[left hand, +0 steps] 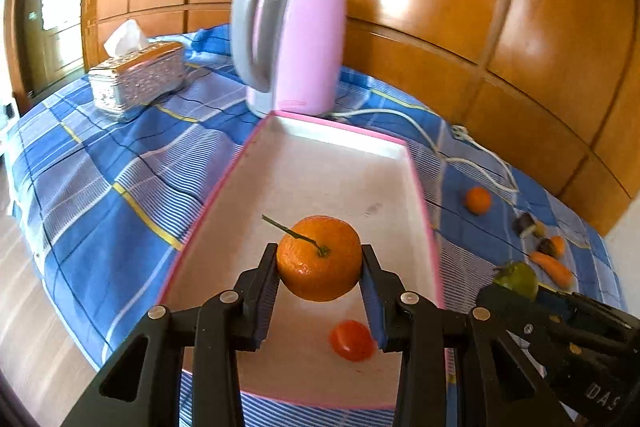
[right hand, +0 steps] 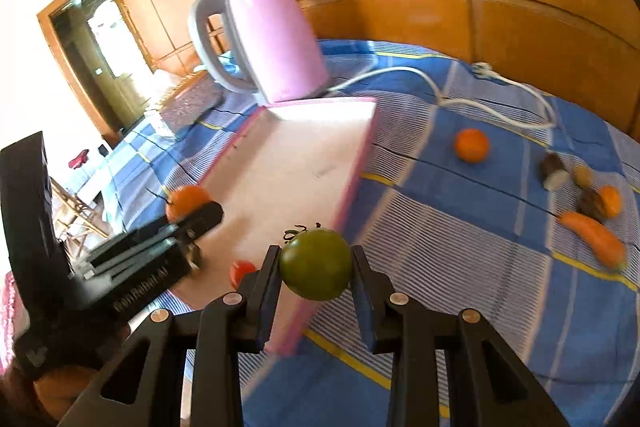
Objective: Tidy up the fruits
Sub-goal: 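Lower orange and lime into the tray and open both tools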
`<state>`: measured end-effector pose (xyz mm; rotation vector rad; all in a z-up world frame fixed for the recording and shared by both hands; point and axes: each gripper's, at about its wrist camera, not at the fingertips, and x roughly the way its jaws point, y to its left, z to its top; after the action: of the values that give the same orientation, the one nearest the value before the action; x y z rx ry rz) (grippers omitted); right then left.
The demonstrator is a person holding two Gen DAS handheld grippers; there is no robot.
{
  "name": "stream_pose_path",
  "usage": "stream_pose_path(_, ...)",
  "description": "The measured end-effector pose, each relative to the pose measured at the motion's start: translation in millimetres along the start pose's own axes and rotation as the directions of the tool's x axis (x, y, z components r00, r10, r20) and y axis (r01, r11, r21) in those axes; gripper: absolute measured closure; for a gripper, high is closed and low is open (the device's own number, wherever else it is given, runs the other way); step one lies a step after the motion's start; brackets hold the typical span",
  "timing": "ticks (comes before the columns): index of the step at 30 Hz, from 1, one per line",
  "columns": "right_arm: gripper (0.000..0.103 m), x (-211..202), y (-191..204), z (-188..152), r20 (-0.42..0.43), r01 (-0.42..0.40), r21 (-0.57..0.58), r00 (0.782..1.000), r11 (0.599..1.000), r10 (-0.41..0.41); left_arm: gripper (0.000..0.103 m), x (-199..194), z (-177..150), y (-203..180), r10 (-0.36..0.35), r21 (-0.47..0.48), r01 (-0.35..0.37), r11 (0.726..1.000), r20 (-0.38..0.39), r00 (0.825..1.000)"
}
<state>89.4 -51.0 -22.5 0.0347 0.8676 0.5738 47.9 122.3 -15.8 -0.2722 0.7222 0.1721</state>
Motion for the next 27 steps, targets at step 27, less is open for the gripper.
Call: stream_pose_path(27, 0.065, 14.8, 15.8, -6.9, -0.021, 0.017, 0.049, 1.000, 0.999, -0.016, 0.060, -17.2, -4.8, 8.1, 0.026, -0.034, -0.025, 0.999, 0.020, 0.999)
